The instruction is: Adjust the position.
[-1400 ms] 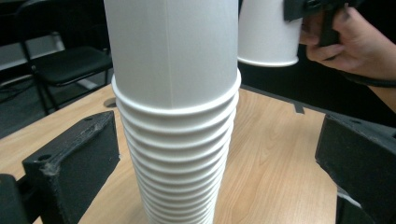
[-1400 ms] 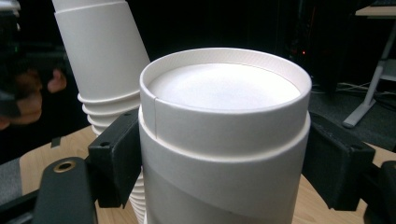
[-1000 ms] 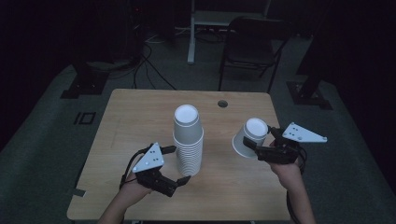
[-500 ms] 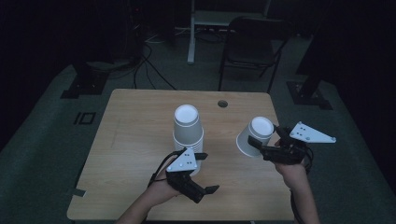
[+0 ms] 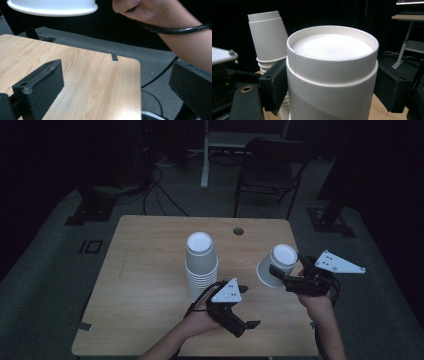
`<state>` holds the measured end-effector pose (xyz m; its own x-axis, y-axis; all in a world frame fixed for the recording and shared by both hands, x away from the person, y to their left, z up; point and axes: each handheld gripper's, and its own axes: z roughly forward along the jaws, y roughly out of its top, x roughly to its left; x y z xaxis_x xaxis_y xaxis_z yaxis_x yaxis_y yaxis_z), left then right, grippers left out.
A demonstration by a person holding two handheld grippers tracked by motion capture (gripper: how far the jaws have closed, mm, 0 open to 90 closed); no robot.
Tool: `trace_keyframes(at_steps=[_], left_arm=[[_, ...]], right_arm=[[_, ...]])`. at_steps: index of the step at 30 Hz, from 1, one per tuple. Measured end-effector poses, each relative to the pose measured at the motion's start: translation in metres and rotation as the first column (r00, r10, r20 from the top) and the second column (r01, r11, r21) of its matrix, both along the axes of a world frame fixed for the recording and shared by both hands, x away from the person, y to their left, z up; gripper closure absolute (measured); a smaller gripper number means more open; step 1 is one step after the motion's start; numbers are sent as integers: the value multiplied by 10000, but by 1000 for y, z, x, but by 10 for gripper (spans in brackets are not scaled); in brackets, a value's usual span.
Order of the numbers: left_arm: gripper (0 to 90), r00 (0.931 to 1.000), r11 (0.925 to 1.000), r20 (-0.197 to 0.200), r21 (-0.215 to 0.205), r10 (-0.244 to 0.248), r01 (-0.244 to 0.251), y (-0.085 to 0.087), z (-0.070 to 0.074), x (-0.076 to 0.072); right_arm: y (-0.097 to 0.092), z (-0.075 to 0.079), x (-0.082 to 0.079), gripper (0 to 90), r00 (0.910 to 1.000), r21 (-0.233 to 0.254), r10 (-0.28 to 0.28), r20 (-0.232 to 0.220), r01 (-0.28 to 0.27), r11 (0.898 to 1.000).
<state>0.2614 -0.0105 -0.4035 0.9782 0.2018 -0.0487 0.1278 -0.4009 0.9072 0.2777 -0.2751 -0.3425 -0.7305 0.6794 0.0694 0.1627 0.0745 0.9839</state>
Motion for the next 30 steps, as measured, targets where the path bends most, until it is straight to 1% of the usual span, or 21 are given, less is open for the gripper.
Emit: trace_keyframes(at_steps=[1,4,6,7,9,10,11,12,14,15,17,20,22,24,26,27,28,30], left_arm=[[3,9999,9999,-138,-94,-66,65,-2,-1,3],[3,9994,9996,-326,-248,-124,116,-7,-3,10],[3,9980,9988,-585,-434,-238,213,-11,-2,14],[3,9978,9986,-606,-460,-273,245,-13,-3,15],[3,9963,9979,-781,-572,-356,312,-17,-3,19],[3,9963,9979,-781,-572,-356,312,-17,-3,19],[16,9952,9965,-883,-765,-418,351,-21,-2,22],[31,9953,9962,-869,-784,-434,366,-22,-2,23],[32,9954,9948,-886,-980,-373,286,-25,0,25],[53,9957,9943,-841,-1025,-393,306,-26,1,26],[59,9959,9924,-875,-1222,-222,114,-26,3,28],[151,9970,9879,-771,-1538,99,-217,-23,8,30],[160,9973,9855,-704,-1664,228,-342,-21,12,31],[208,9968,9820,-527,-1766,593,-677,-19,14,31],[258,9967,9791,-592,-1922,557,-662,-17,16,32],[288,9965,9771,-485,-1983,687,-770,-17,17,31],[339,9967,9773,-377,-1971,715,-776,-16,18,30],[361,9965,9763,-258,-2000,794,-830,-15,19,29]], right_arm=[[0,1,0,209,10000,17,12,-5,-12,10000],[-1,3,-2,209,10000,-16,44,31,-44,10000],[-1,5,-2,210,9999,-62,56,101,-55,10000],[0,5,-3,210,9999,-56,48,97,-48,10000],[0,7,-3,210,9999,13,103,122,-103,9999],[0,7,-4,209,9998,31,134,148,-135,9999],[0,8,-4,209,9997,85,177,148,-178,9998],[1,8,-4,209,9997,85,214,134,-215,9997],[2,8,-5,210,9996,50,273,121,-273,9996],[3,7,-5,209,9995,12,292,123,-292,9996],[3,6,-5,209,9994,-18,334,69,-334,9994],[3,5,-5,209,9995,-98,306,43,-306,9995],[2,4,-5,209,9996,-142,271,14,-271,9995],[-1,3,-5,209,9995,13,316,-7,-316,9995],[-4,3,-6,209,9996,48,293,-17,-293,9996],[-6,2,-6,209,9994,121,338,-20,-338,9994],[-8,2,-6,209,9993,192,367,-20,-366,9991],[-9,2,-8,209,9992,193,392,-33,-391,9990]])
